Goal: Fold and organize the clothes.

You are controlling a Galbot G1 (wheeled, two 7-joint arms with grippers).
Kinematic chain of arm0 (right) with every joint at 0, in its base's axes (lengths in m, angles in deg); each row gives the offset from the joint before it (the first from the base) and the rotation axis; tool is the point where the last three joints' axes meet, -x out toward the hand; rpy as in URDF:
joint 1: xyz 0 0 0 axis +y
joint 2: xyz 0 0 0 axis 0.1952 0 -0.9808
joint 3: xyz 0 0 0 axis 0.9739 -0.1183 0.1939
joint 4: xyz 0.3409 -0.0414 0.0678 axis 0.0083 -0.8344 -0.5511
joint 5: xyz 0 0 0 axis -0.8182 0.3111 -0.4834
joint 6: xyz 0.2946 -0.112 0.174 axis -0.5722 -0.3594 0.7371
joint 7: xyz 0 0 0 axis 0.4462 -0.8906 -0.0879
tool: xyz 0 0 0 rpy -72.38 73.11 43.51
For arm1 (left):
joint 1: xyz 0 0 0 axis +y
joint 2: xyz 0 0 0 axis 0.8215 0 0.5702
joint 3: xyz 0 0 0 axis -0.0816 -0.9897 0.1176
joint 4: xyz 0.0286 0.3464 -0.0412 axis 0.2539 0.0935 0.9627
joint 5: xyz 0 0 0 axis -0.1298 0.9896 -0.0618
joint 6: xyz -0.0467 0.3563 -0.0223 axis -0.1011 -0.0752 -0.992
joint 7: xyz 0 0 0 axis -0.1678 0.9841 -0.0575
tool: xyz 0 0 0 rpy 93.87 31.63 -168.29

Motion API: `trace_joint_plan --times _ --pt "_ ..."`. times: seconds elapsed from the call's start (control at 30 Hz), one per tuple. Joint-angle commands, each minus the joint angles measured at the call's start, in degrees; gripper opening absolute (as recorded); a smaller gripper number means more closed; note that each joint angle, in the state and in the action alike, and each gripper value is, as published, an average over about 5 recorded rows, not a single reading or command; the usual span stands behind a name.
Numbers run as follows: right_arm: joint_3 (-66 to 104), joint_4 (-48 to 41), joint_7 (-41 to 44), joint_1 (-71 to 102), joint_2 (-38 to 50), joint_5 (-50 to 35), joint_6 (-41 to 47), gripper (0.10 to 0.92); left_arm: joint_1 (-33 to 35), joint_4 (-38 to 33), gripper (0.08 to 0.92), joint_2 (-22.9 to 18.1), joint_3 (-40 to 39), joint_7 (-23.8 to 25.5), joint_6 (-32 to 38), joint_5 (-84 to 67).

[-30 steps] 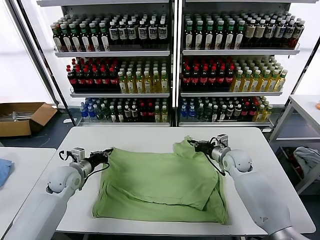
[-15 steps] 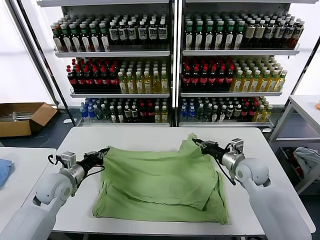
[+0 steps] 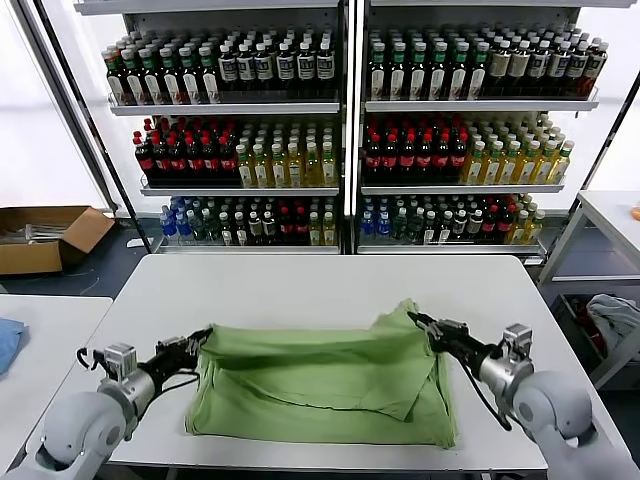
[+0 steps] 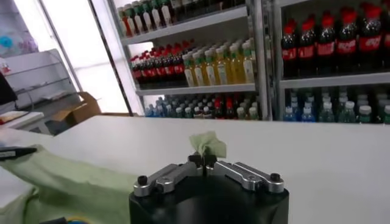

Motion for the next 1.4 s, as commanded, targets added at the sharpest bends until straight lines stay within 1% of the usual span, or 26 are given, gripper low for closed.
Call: trace_joint_plan --times 0.03,0.2,0.3,0.4,0.53,0.63,0.77,0.9,0.93,1.03,1.17,1.27,1.4 --pt "5.2 6.5 -0.4 17.8 -1.6 4.4 -0.8 0.106 13.2 -2.6 0.088 -1.3 2.4 3.2 0.3 7.2" --pt "6.0 5.2 -2.4 15.7 -1.1 5.7 -1.5 0.115 13.7 -3.1 0.088 -1.3 3.7 3.5 -0.5 9.9" --pt "7.9 3.4 -3.1 12.8 -0.5 5.7 -3.7 0.172 13.7 -3.4 0.099 -0.8 5.8 2.9 -1.2 10.4" --pt "10.9 1.1 -3.4 10.4 0.2 4.9 -7.6 0.258 14.0 -3.7 0.16 -0.4 9.2 2.1 -1.4 9.9" --pt "15.1 -0.7 -3.4 9.8 0.5 2.5 -12.8 0.379 14.3 -5.2 0.28 -1.1 13.1 0.2 -1.2 7.2" --pt "16.9 -0.8 -3.6 10.9 -0.5 2.1 -16.1 0.466 14.2 -7.7 0.367 -3.4 13.4 -3.1 -0.8 5.2" --pt "17.4 -0.2 -3.9 12.7 -2.3 2.1 -18.5 0.579 14.2 -10.6 0.479 -8.6 10.2 -8.8 0.1 3.8" --pt "16.8 0.2 -3.1 13.7 -2.6 2.6 -18.9 0.691 14.7 -11.5 0.592 -14.2 6.0 -14.6 0.6 4.0" --pt "16.5 0.2 -3.1 13.7 -2.6 2.7 -18.9 0.725 14.9 -11.6 0.627 -15.1 5.1 -15.5 0.6 4.3" --pt "15.8 -0.1 -3.0 13.3 -2.6 2.8 -19.0 0.794 15.3 -11.1 0.713 -17.3 3.1 -17.5 0.6 6.7" --pt "15.0 -0.3 -3.1 12.8 -2.6 2.4 -18.9 0.821 15.9 -9.2 0.802 -19.2 2.0 -17.0 0.9 10.9" --pt "14.9 -0.3 -3.2 12.6 -2.6 2.0 -18.9 0.822 16.2 -8.0 0.82 -20.0 1.9 -16.4 1.7 12.1" --pt "15.1 -0.5 -3.4 12.7 -2.5 0.8 -19.1 0.823 16.4 -7.3 0.815 -20.6 1.4 -16.0 2.8 13.1"
